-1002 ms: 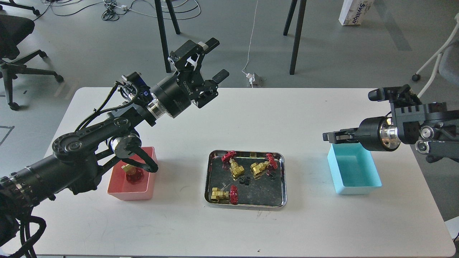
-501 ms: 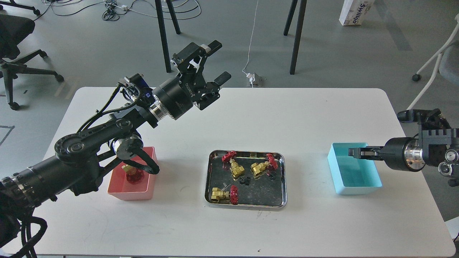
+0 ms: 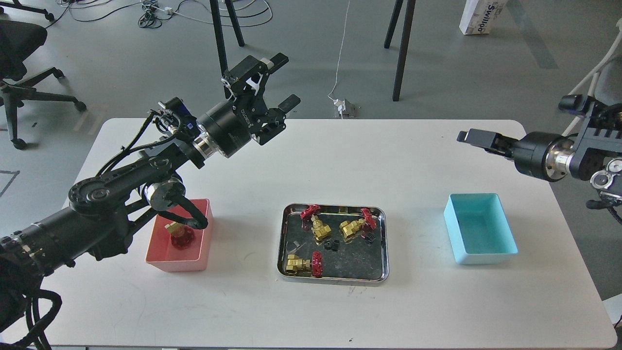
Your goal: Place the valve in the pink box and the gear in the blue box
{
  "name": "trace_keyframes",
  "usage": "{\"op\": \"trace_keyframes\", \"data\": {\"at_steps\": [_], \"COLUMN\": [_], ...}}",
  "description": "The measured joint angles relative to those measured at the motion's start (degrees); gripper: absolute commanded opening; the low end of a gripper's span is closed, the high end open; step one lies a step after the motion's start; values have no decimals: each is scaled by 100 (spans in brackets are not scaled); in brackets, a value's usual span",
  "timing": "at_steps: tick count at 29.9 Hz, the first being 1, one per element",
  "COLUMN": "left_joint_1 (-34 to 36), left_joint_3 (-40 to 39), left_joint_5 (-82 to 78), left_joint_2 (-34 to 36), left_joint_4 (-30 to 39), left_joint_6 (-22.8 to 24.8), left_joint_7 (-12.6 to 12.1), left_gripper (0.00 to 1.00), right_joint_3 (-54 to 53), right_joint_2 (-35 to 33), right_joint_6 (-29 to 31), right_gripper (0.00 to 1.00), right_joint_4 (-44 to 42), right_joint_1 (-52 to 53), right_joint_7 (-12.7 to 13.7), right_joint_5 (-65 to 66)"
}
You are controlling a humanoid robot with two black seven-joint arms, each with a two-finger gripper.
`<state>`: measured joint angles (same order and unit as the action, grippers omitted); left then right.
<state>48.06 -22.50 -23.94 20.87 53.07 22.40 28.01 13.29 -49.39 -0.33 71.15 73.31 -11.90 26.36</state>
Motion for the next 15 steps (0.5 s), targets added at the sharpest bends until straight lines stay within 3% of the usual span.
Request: {"op": "trace_keyframes", "data": {"at_steps": [4, 8, 11, 15], "left_joint_1": [255, 310, 304, 294], "left_joint_3": [-183, -1253, -1796, -1913], "left_joint_5": [66, 610, 1077, 1332], "left_joint_2": [-13, -169, -442, -624], "left_joint_4": [-864, -1658, -2090, -2235], "left_joint_6": [498, 554, 559, 561], "left_joint_7": [0, 1, 0, 0], "left_gripper": [99, 99, 99, 99], "right_joint_3": [-1661, -2844, -3340, -3795], "right_joint_2": [32, 243, 493, 674], "right_joint_6": [162, 1432, 2111, 2251], "right_gripper": [99, 99, 99, 99], "right_joint_4": [35, 59, -10, -63], "right_joint_1": [-475, -1106, -1619, -2093], "right_joint_7": [-530, -1075, -1256, -1323], "right_joint_5": [-2272, -3692, -4068, -4138]}}
